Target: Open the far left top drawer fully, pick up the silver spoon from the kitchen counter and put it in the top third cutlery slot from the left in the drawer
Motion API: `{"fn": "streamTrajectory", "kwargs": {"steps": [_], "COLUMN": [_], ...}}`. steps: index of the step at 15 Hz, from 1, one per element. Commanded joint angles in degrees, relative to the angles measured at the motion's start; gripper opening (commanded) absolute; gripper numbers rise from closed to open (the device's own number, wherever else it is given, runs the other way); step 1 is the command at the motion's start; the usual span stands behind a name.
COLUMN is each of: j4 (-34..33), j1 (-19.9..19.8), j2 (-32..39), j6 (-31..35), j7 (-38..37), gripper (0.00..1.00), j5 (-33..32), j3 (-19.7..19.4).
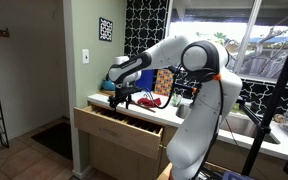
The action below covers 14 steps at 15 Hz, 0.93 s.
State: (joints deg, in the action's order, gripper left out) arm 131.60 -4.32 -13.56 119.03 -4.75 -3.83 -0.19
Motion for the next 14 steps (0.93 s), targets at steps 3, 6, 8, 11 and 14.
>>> {"fn": "streamTrajectory", "kwargs": {"steps": [3,6,8,11,14], "j4": [-1.4,-2.2,-2.4,-2.7,-2.6], "j1": [-0.2,-0.3,-0.3,-0.3,-0.3], "j2": [4.9,6.0,5.9,9.0,11.2], "j6": [3.4,3.5,3.5,6.2,10.8], "j7": [0.7,0.8,0.8,5.9,12.6], "gripper": [1.00,1.00,1.00,1.00,1.00], "j5": [-0.1,-0.1,-0.1,-1.9,-0.7], "j3": [-2.1,-2.3,-2.3,-2.6,-3.2]}}
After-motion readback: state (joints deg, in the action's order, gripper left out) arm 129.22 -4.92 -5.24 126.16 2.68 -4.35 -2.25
